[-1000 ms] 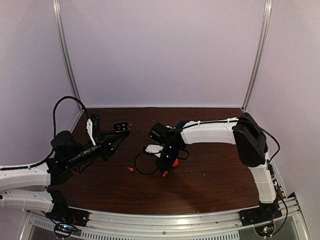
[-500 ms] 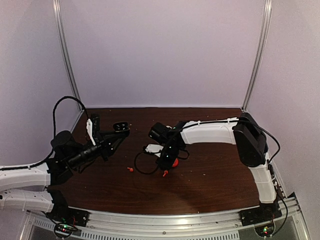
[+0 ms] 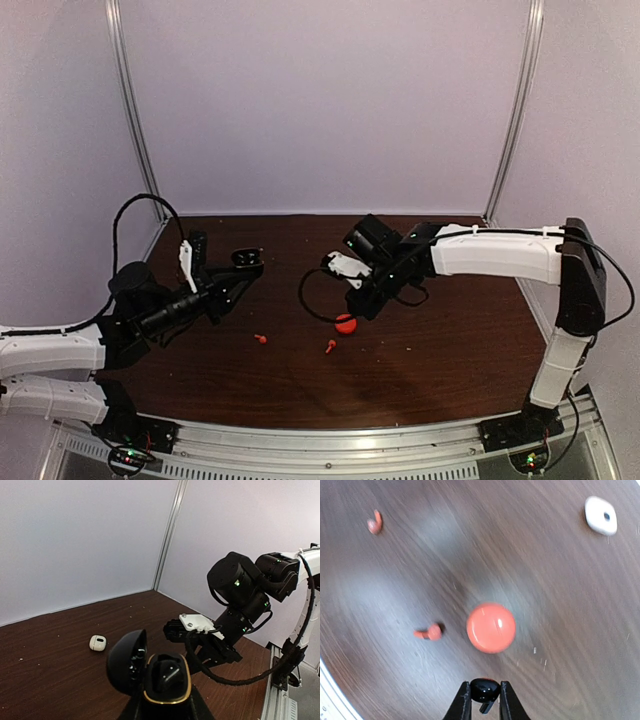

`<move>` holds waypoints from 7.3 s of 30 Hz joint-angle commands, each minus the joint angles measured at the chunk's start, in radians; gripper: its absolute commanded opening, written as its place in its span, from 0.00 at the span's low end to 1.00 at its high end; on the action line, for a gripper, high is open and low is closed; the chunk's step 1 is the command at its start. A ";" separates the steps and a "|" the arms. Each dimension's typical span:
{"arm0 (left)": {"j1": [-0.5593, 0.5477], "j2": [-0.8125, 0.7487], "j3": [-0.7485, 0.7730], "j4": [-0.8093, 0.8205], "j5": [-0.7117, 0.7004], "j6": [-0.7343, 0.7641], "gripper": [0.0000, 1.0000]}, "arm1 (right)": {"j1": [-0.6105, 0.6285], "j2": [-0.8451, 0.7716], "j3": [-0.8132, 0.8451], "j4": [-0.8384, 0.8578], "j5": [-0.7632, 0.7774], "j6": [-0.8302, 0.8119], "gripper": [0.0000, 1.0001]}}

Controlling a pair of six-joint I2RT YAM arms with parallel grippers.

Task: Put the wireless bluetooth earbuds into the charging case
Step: Pick up the right earbud from the center of the board, then place the right earbud at the center of the board, then pick up the right earbud from the center of the board, then insert the right earbud into the right side groove of the charging case.

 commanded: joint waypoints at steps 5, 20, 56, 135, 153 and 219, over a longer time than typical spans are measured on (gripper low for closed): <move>0.009 0.034 0.032 0.058 0.033 0.012 0.00 | -0.010 -0.090 -0.249 -0.010 -0.045 0.141 0.17; 0.008 0.045 0.031 0.060 0.038 0.020 0.00 | 0.034 0.011 -0.257 -0.125 -0.046 0.191 0.21; 0.008 0.036 0.027 0.060 0.051 0.029 0.00 | 0.071 0.156 -0.098 -0.308 -0.006 0.149 0.28; -0.090 0.183 0.103 0.399 0.434 0.340 0.00 | 0.273 -0.437 -0.322 1.026 -0.246 -0.108 0.13; -0.094 0.191 0.108 0.409 0.428 0.330 0.00 | 0.273 -0.422 -0.341 1.056 -0.217 -0.112 0.14; -0.093 0.141 0.061 0.481 0.276 0.234 0.00 | 0.273 -0.354 -0.392 1.053 -0.161 -0.138 0.13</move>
